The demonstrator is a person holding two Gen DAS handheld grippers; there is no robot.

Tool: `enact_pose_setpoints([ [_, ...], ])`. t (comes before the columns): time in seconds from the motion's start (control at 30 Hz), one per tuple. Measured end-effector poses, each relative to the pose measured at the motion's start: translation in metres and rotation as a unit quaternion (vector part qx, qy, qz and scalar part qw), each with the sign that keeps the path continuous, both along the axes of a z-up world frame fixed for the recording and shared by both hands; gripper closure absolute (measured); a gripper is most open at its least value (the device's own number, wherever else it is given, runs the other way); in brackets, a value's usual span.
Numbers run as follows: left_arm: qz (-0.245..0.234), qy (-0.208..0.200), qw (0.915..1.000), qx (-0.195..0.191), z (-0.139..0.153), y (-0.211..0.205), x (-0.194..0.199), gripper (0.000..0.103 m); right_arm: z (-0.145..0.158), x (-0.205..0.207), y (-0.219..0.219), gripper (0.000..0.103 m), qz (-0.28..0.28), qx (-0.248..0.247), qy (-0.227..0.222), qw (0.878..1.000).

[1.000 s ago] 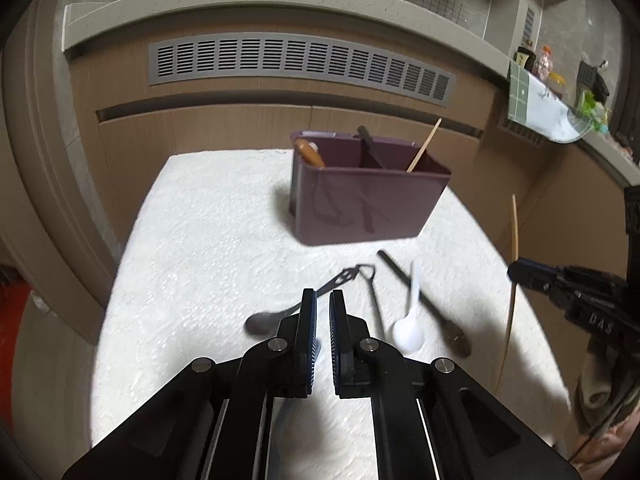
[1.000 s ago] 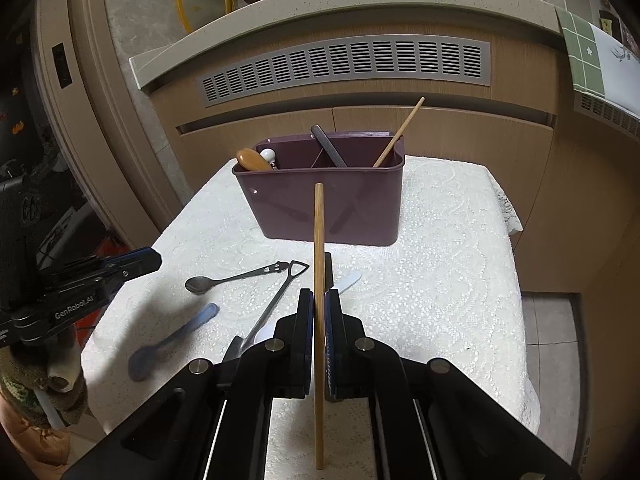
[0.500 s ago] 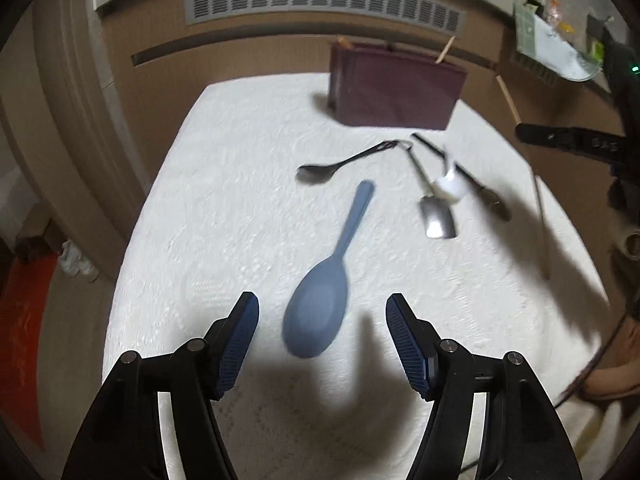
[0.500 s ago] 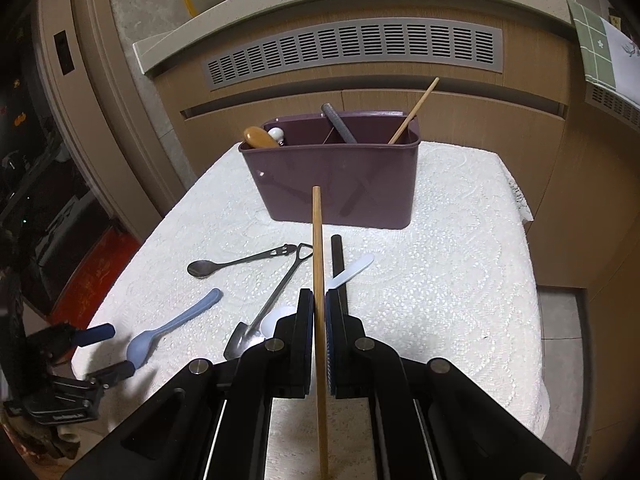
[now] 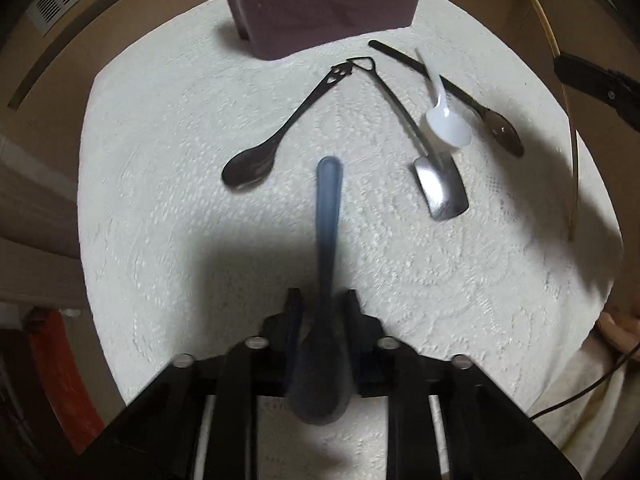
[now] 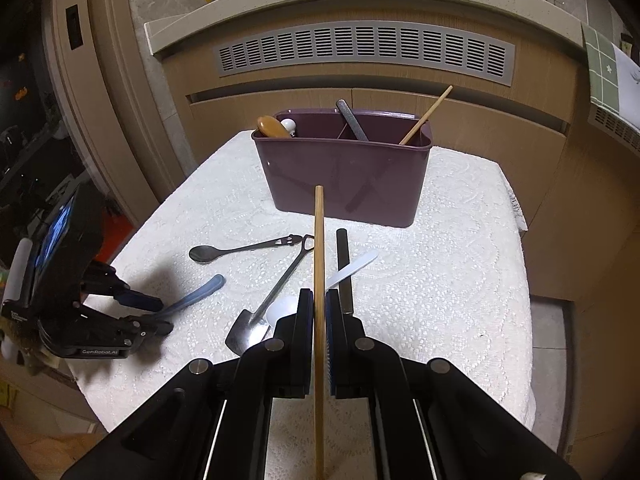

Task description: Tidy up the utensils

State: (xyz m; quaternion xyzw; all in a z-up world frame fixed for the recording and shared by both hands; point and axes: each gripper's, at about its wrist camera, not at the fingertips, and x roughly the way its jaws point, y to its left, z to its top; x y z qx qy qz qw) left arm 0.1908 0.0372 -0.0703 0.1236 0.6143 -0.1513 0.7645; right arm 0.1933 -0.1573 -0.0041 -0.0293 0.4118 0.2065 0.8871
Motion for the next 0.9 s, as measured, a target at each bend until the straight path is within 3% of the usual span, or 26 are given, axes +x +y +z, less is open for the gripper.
enact_pose_setpoints([
  [0.1,0.021,-0.032,0.9992,-0.011,0.001,-0.001,-0.003,0.095,-0.001,0.001,-0.005,0.098,-0.005,0.009,0.002,1.000],
  [0.2,0.072,-0.073,0.9918,-0.076,0.010,0.007,-0.012,0.095,-0.003,0.004,-0.012,0.098,-0.010,0.023,0.008,1.000],
  [0.27,0.103,-0.117,0.9812,-0.114,0.022,0.011,-0.021,0.095,-0.004,0.008,-0.016,0.098,-0.015,0.033,0.014,0.999],
  [0.37,0.146,-0.179,0.9555,-0.184,0.048,0.017,-0.032,0.095,-0.003,0.015,-0.020,0.098,-0.022,0.051,0.020,0.998],
  [0.43,0.153,-0.204,0.9444,-0.207,0.064,0.015,-0.027,0.095,0.000,0.019,-0.021,0.098,-0.025,0.059,0.019,0.998],
  [0.53,0.149,-0.229,0.9368,-0.218,0.090,0.009,-0.009,0.095,0.008,0.024,-0.021,0.098,-0.027,0.066,0.009,0.997],
  [0.67,0.127,-0.276,0.9221,-0.240,0.136,0.008,0.017,0.095,0.047,0.039,-0.023,0.098,-0.025,0.080,-0.030,0.996],
  [0.77,0.105,-0.326,0.9062,-0.248,0.182,0.003,0.036,0.095,0.104,0.056,-0.025,0.098,-0.024,0.087,-0.096,0.991],
  [0.83,0.093,-0.357,0.8969,-0.243,0.205,-0.002,0.055,0.095,0.147,0.068,-0.024,0.098,-0.029,0.079,-0.163,0.983],
  [0.9,0.086,-0.370,0.8926,-0.243,0.217,-0.004,0.073,0.095,0.169,0.081,-0.023,0.098,-0.034,0.080,-0.196,0.977],
])
